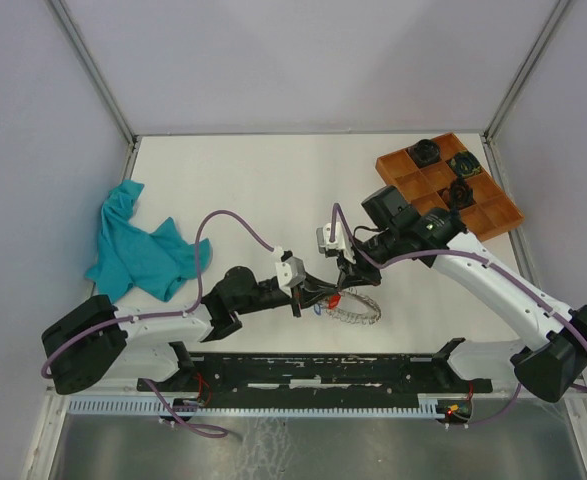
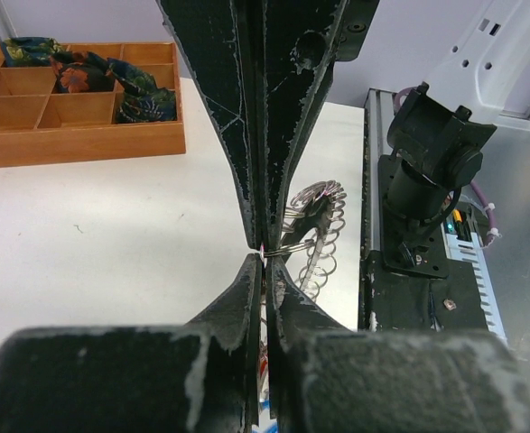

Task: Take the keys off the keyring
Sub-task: Remove the key from the keyring.

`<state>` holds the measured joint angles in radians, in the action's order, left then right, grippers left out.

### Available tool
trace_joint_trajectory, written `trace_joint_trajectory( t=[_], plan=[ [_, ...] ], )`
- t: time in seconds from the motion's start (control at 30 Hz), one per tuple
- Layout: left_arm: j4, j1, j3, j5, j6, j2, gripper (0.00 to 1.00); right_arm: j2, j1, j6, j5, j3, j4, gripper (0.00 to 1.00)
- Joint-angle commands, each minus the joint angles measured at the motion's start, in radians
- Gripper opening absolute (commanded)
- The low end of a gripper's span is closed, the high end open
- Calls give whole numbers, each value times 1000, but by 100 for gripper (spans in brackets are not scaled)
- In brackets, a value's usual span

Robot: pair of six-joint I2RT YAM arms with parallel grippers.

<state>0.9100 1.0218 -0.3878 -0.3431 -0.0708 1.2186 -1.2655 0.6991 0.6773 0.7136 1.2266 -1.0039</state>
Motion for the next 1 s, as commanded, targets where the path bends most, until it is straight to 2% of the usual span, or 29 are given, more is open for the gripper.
trace_joint_trajectory(
  t=[0.0,0.1,0.2,0.37,0.47,0.73,0.87,0.97],
  plan=[
    [37,3,-5,39,-14,-47,3,23,-27,-23,86,29,50,17],
    [-3,4,-12,51,-11,-65,3,49,-66,-45,116,33,54,33],
    [-45,3,-25,58,-11,-72,3,89,-114,-55,171,26,61,40],
    [-82,3,-44,95,-42,-75,3,101,-125,10,294,1,26,40],
    [-99,4,-51,154,-90,-84,3,89,-121,-5,313,-29,55,38],
    [-175,4,-77,373,-220,-137,3,55,-120,-321,221,-106,309,34],
    [-237,3,-114,423,-260,-138,3,45,-120,-501,99,-118,406,34],
    [-272,3,-137,444,-272,-131,3,37,-121,-571,29,-118,441,34]
  ],
)
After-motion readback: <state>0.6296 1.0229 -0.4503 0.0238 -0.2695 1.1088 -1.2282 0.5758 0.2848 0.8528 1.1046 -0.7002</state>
